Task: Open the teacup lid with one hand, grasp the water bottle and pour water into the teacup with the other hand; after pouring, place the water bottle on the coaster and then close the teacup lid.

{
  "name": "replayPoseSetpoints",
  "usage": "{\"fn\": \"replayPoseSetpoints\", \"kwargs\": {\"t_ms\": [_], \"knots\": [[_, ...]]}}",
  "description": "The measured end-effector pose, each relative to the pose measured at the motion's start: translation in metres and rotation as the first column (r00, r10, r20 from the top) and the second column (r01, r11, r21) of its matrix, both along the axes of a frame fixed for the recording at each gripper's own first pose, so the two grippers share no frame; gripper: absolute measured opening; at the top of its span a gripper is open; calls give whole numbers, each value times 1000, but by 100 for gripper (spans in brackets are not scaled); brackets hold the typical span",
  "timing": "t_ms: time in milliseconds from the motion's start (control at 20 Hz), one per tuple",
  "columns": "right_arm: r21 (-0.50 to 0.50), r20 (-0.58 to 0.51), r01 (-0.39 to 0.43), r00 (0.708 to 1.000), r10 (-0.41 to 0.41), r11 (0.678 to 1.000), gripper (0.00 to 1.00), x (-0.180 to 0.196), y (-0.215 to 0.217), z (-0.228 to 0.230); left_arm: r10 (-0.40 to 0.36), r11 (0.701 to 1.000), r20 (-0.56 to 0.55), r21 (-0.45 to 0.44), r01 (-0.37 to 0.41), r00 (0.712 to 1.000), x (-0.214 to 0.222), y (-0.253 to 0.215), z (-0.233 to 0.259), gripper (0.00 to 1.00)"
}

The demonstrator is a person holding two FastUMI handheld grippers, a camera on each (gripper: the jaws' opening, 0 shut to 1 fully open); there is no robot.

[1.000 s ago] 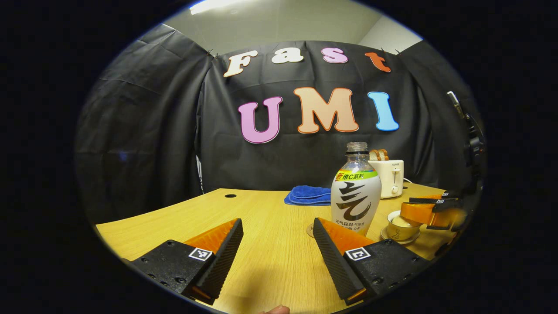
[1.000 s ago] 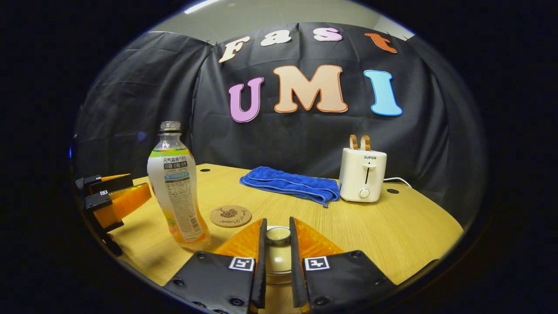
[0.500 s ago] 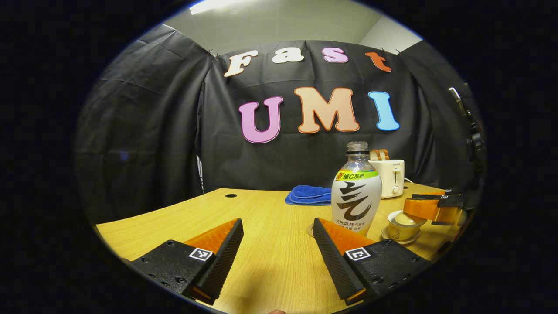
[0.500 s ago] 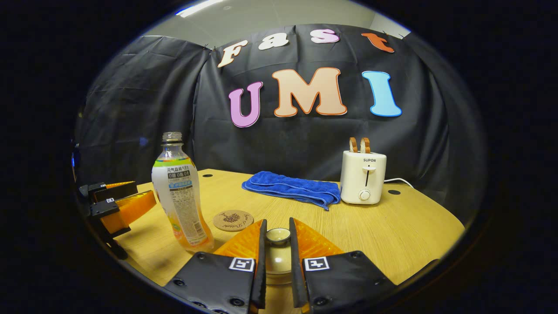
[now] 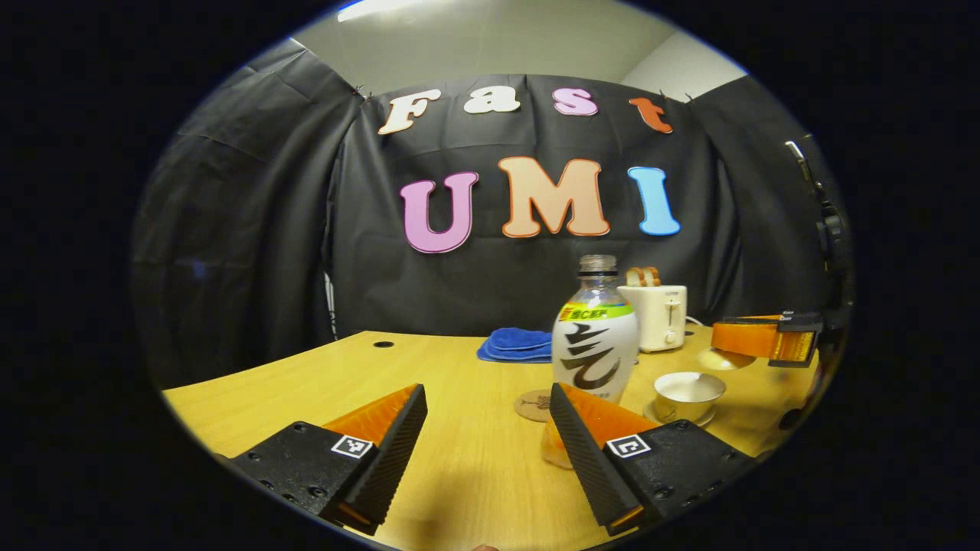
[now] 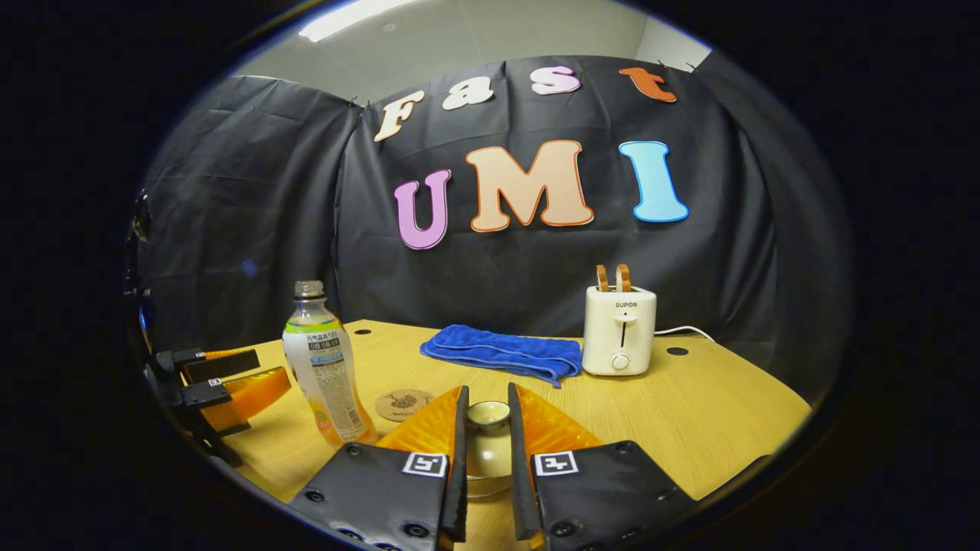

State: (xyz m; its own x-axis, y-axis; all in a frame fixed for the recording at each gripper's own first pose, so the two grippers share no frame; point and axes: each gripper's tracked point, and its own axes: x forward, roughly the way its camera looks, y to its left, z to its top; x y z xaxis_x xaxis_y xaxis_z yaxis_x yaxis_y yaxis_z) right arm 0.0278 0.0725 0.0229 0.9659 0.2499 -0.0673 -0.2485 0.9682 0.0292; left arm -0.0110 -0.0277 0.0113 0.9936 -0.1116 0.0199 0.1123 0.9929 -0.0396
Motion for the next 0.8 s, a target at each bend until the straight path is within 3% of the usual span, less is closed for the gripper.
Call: {"fn": "replayPoseSetpoints", "kwargs": {"t_ms": [400,800], "knots": [[37,10,25,1000,-25,999,28,-8,-21,13,-151,988,-28,-28,150,988,-5,-49,1,94],[60,6,61,998,-62,996,27,-19,-44,15,-180,984,-95,-17,179,979,14,-71,-14,92]]}}
